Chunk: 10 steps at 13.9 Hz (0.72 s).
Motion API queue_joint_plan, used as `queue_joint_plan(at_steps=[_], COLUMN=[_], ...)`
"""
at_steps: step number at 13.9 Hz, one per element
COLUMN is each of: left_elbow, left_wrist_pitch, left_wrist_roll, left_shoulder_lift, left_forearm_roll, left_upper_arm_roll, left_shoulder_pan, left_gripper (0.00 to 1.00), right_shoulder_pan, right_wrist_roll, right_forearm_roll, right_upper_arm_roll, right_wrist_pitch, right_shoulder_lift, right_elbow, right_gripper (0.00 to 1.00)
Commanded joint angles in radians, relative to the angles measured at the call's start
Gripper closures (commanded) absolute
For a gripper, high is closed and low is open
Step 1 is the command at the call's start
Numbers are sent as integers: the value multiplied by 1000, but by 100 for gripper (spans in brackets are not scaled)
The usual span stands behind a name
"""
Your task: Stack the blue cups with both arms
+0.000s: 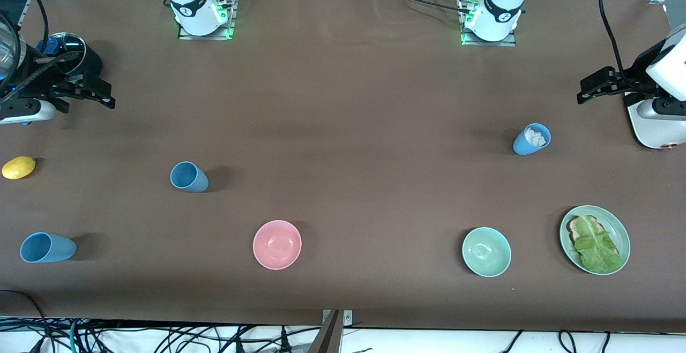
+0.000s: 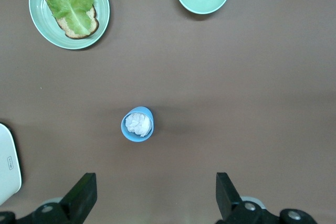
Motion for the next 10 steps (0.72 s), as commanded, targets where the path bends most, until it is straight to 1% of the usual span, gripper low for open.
queue_joint_plan(at_steps=[1,6,8,9,10], left_elbow=[-12,-67,-96,-125,-188], left_wrist_pitch=[-16,-21,-11,7,56], left_wrist_roll=[72,184,195,204,210], left_shoulder_lift=[2,-13,-13,-22,-59], left_forearm_roll=[-20,-20,-9,-6,-4], left_upper_arm_roll=[4,4,4,5,7], left_shoulder_pan=[26,89,92,92,90], left_gripper=[0,0,0,0,0], right_shoulder_pan=[1,0,0,0,0], right_wrist_roll=[-8,-7,-8,-8,-7], right_forearm_roll=[-11,-11,-11,-11,-11], right_upper_arm_roll=[0,-2,-2,-2,-2], right_wrist_pitch=[-16,-14,-14,-14,-14], right_shoulder_lift=[3,4,10,10,10], right_elbow=[10,7,7,7,7], right_gripper=[0,0,0,0,0])
